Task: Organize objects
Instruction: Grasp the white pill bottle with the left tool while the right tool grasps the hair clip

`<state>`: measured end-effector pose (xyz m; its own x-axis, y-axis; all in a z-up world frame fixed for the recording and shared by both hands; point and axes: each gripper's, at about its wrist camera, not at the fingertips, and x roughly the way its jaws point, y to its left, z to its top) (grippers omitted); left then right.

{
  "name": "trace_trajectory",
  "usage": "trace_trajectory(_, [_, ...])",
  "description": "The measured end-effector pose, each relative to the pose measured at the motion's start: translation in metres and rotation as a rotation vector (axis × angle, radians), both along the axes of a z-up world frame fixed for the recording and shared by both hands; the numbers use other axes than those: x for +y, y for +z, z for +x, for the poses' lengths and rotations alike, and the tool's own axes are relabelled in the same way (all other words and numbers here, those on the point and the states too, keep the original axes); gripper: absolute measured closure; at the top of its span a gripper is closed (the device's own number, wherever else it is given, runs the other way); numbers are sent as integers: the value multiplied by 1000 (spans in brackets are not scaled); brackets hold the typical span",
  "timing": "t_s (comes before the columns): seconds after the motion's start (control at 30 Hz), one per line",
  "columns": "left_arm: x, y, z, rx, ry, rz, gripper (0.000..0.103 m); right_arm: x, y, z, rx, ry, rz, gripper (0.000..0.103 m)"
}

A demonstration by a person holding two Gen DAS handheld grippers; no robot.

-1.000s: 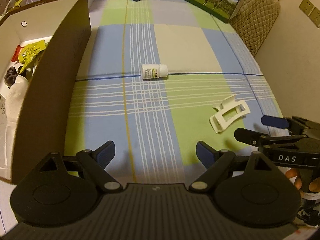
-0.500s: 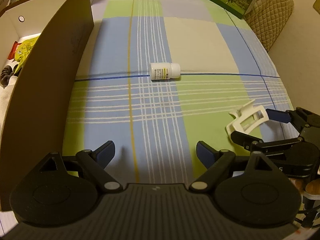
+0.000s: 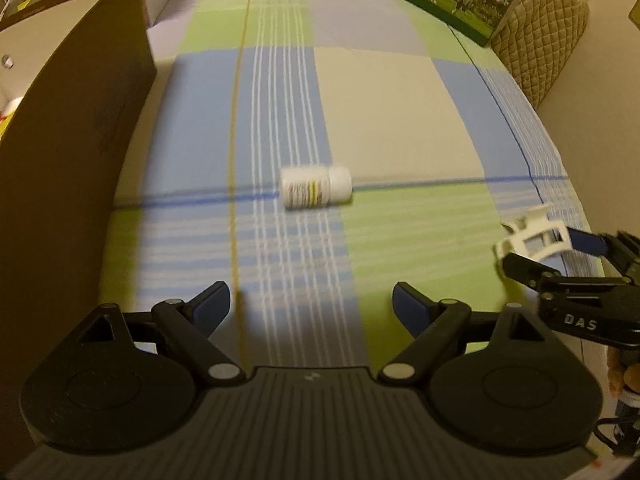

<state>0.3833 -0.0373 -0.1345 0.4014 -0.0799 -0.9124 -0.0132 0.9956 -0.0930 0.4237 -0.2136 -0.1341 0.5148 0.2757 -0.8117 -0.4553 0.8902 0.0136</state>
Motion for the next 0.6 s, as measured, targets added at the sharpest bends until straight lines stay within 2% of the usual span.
trace_trajectory(0.2, [-7, -4, 29, -56, -4, 18, 19, -11, 1, 6, -15, -42, 26, 20])
trace_trajectory(0.3, [-9, -9, 41, -66, -1, 31, 23, -11, 1, 4, -18, -42, 29, 20])
trace_trajectory(0.4, [-11, -13, 49, -73, -6, 41, 33, -14, -1, 6, -11, -55, 49, 20])
trace_trajectory(0.47, [-12, -15, 53, -74, -8, 51, 44, -13, -2, 6, -12, -56, 52, 20])
trace_trajectory(0.6, [-11, -17, 57, -78, -18, 67, 56, -13, -1, 5, -15, -60, 54, 20])
